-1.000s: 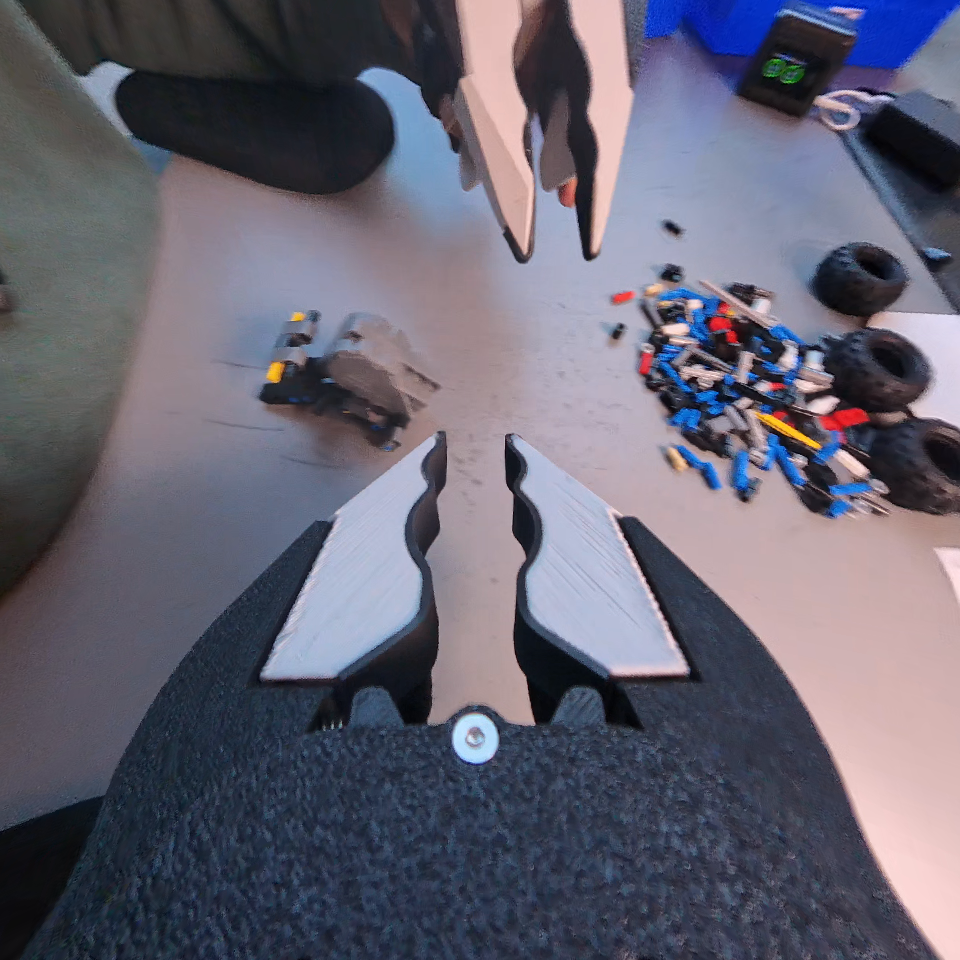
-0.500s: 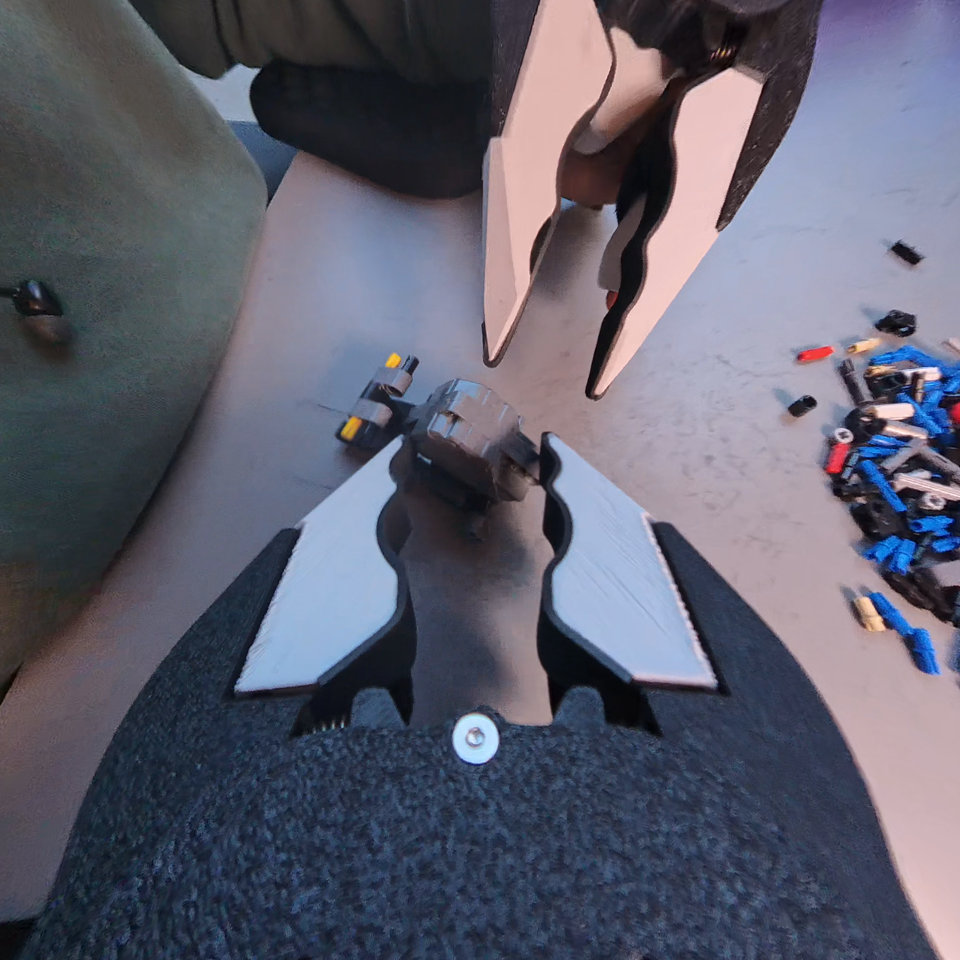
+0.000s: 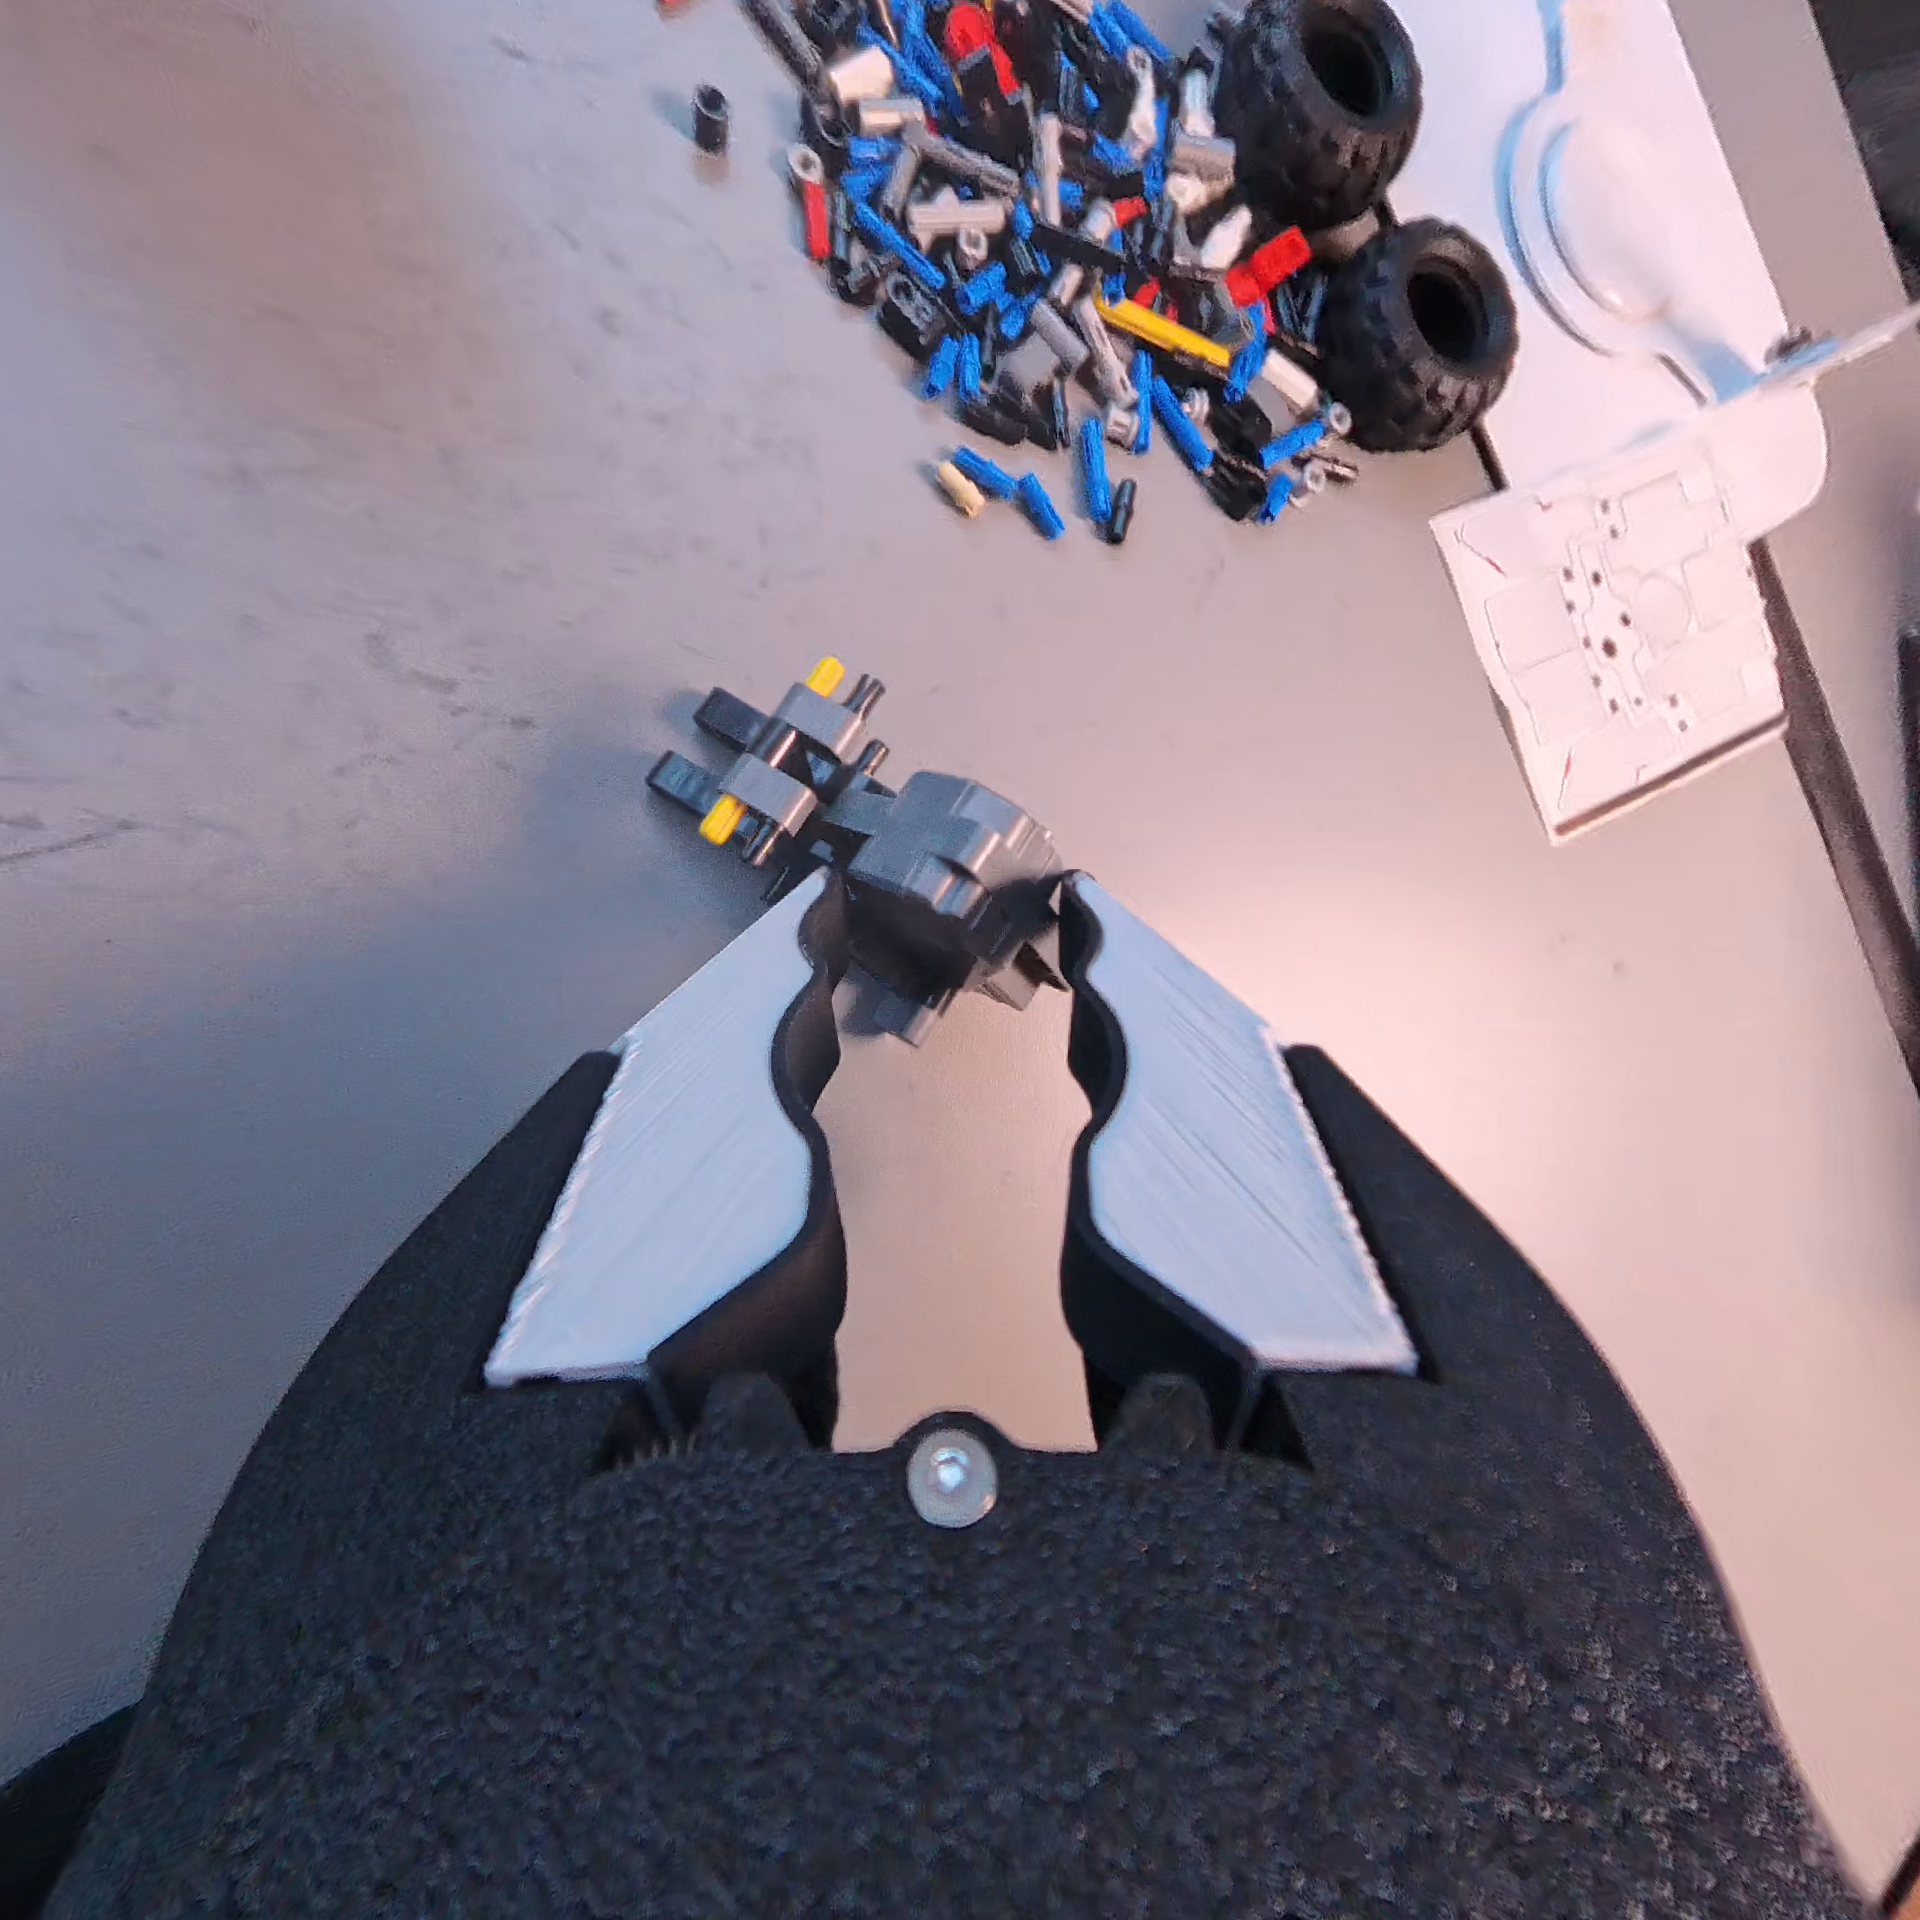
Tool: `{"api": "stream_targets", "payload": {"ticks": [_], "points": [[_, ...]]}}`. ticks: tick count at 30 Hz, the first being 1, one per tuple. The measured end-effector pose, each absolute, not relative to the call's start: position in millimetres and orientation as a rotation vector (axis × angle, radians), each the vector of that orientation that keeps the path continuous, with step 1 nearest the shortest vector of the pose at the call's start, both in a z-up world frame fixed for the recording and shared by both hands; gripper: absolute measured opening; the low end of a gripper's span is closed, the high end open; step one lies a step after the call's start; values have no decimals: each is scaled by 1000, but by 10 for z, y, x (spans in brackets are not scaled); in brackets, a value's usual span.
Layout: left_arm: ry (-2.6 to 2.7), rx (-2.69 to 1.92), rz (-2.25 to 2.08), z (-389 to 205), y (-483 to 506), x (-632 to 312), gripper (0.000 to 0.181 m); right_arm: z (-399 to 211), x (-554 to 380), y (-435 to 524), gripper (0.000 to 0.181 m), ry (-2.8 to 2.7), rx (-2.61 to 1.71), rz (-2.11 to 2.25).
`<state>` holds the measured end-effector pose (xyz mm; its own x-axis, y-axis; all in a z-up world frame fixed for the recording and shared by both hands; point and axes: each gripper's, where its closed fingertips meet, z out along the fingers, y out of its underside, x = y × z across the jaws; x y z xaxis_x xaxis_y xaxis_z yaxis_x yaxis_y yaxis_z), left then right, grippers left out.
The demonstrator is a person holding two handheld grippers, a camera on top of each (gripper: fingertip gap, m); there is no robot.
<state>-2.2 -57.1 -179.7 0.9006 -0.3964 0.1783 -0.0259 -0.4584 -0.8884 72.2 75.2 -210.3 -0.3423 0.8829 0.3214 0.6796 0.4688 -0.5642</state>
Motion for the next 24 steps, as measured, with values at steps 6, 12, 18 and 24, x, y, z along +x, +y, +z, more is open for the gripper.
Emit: {"api": "stream_targets", "payload": {"ticks": [6, 12, 18, 24], "points": [[94, -1865, -173, -1464, -396, -583, 43, -2062, 680, 659, 49, -2085, -1346, 541], [-40, -1749, 101, -980, -238, -1344, 48, -1568, 578, 696, 56, -1960, -1281, 795], [-180, -1596, 243, -452, 31, -2057, 52, -1199, 262, 874, 53, -1789, -1164, 890], [-232, -1535, 378, -242, 468, -2540, 52, -1008, -116, 1007, 46, -1637, -1117, 943]]}}
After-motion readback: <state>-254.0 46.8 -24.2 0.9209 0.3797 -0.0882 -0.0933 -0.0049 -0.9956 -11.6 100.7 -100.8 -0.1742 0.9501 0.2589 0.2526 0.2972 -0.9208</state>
